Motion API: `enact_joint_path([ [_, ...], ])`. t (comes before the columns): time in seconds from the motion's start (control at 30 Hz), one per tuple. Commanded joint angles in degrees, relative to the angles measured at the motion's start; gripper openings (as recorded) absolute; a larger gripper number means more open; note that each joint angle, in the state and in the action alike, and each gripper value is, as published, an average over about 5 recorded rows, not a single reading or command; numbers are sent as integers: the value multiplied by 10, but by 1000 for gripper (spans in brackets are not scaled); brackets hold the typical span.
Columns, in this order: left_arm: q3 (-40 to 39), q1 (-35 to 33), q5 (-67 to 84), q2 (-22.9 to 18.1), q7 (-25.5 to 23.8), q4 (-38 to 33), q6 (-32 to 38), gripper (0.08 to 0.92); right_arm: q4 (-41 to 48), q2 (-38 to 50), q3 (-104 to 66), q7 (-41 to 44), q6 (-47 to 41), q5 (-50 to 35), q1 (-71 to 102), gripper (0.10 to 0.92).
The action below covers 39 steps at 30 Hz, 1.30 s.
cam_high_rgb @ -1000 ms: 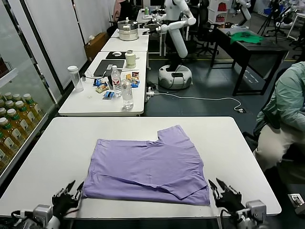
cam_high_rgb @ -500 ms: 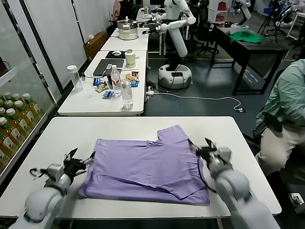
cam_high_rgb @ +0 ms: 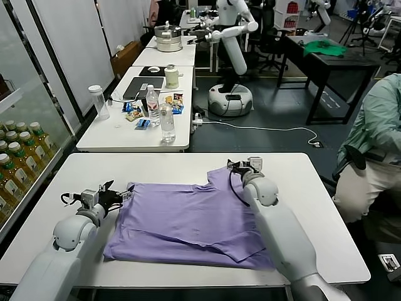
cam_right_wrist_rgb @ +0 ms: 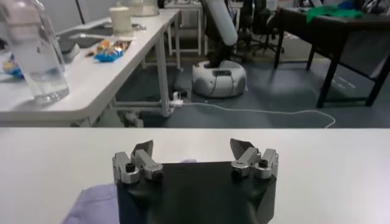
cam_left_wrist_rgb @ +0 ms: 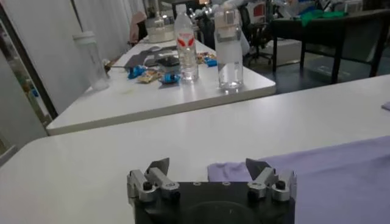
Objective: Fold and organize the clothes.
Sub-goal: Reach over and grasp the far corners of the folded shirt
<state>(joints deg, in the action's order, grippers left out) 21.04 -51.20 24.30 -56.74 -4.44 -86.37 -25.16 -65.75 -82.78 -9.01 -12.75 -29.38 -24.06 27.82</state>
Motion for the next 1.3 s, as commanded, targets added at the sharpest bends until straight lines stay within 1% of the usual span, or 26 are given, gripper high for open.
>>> enact_joint_path([
  [0.03,-18,64,-9,-4,-36,81,4,823,84,-36,11,-2,7,18,-34,823],
  [0.2,-18,64,-9,-4,-43,84,3,823,82,-35,8,-11,7,10,-31,823],
  [0.3,-19,61,-10,-7,-50,83,2,823,88,-36,4,-15,15,5,-30,793],
  [0.4,-19,58,-11,-9,-61,85,1,823,91,-38,2,-15,20,-4,-31,716],
  [0.5,-19,56,-15,-9,-72,89,-1,787,90,-38,2,-16,18,-12,-31,630],
  [0.8,-19,57,-26,-14,-74,102,0,532,87,-36,3,-11,32,-18,-27,371],
  [0.93,-18,54,-26,-16,-75,96,3,402,60,-27,4,3,59,-17,-20,258],
  [1.03,-13,44,-18,-13,-65,69,11,307,-10,-7,8,3,55,-30,-1,172],
  [1.1,-2,24,2,-3,-50,32,15,255,-94,21,14,-9,35,-56,27,129],
  [1.17,10,-4,25,10,-37,-8,18,186,-186,56,19,-24,9,-86,64,112],
  [1.23,22,-37,47,23,-23,-48,21,134,-267,90,20,-39,-13,-105,102,111],
  [1.3,33,-70,67,31,-10,-83,23,105,-328,122,15,-51,-27,-113,139,111],
])
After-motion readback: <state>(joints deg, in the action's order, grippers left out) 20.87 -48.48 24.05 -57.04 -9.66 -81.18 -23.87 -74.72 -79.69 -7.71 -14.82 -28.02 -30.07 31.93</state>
